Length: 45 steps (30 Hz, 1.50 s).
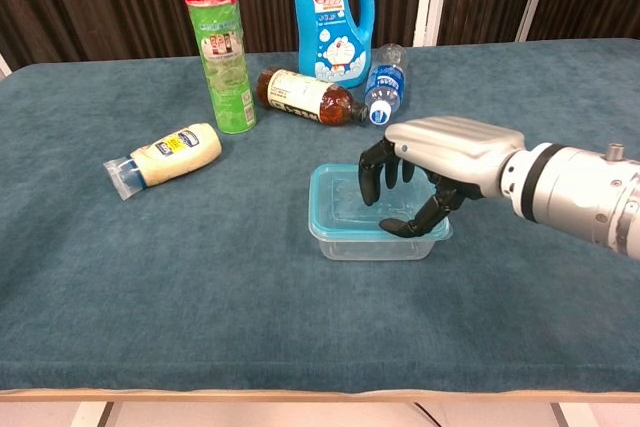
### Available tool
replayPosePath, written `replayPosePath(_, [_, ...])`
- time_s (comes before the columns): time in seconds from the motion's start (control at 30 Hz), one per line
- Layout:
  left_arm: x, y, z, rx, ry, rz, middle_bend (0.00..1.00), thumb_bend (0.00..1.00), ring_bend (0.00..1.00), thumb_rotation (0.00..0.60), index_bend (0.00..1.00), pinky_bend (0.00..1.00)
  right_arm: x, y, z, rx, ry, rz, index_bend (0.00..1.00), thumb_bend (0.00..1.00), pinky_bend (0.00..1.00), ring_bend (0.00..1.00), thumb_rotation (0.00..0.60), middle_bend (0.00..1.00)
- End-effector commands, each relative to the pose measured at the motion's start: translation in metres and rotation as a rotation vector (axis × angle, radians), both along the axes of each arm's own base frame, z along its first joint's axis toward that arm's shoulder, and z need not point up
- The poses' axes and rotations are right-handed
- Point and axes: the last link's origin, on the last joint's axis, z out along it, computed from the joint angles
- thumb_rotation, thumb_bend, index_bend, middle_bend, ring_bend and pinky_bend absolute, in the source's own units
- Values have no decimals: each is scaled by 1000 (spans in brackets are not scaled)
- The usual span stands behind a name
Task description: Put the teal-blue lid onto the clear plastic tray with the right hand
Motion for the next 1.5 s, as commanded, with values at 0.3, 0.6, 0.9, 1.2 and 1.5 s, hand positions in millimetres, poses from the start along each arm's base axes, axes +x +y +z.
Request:
replayPosePath(0.3, [0,1,0,-1,0,1,0,403,0,600,0,160,-6,0,-4,13,-27,-13,559,463,466,394,600,505])
replayPosePath(0.6, [0,0,0,-1,-1,1,0,402,0,600,0,160,-5,-1,-3,10,-37,-11,559,462,466,394,600,505])
replayPosePath(0.9, [0,1,0,-3,-2,2,0,404,0,600,0,160,10,-4,15,-36,-86,24,559,463,466,394,600,505])
replayPosePath(1.2, [0,1,-1,-6,1,3,0,404,0,600,0,160,27,1,9,-16,-104,54,559,463,466,394,600,505])
replayPosePath(1.5, [0,-1,2,2,-9,-2,0,404,0,600,0,160,27,7,-5,18,-70,74,557,462,468,395,600,503])
